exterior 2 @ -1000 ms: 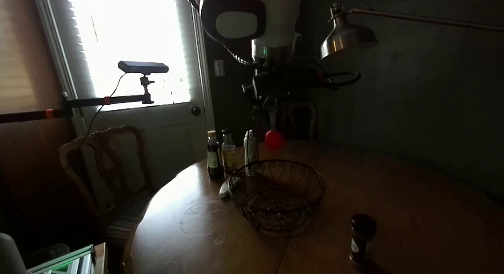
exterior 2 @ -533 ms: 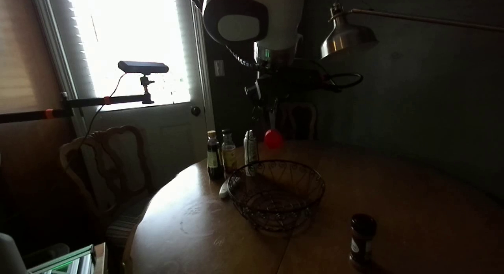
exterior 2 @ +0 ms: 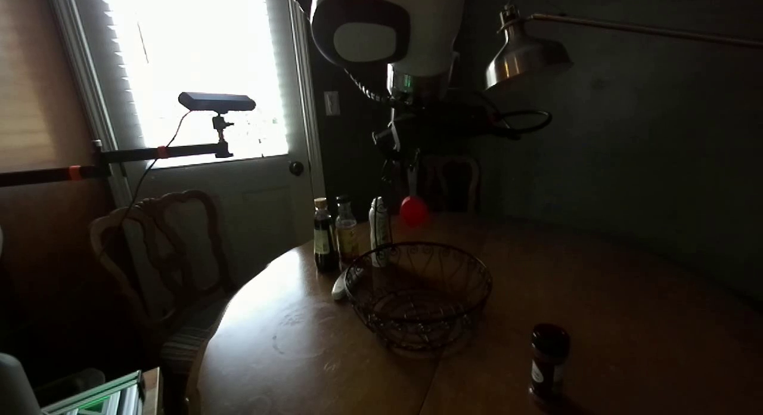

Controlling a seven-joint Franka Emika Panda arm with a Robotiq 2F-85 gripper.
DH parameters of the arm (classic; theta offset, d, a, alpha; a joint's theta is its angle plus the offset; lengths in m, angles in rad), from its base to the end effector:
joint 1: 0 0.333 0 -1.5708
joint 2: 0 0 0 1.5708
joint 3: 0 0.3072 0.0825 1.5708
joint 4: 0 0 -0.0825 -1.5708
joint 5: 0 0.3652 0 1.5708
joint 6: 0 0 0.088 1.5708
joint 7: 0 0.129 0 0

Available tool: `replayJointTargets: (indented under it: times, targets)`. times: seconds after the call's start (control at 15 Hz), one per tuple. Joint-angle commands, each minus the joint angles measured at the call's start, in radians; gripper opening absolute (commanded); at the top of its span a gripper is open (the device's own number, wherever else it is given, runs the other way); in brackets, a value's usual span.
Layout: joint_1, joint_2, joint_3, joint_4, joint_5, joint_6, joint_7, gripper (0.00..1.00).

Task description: Unhook the measuring cup from where it is hanging

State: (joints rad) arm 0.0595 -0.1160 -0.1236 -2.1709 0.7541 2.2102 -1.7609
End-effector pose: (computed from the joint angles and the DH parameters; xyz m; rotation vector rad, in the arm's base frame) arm 0.5225 0.0002 0.4492 -2.1934 -1.6302 -0.8516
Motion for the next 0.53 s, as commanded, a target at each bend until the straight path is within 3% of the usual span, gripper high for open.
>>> replayJointTargets:
  times: [0.0,0.47]
  targets:
    - [-0.029,0.023,0.01,0.028,0.014,-0.06,-0.06,0.32]
    - [-0.045,0.043,0.012,0.055,0.015,-0.098,-0.108,0.15]
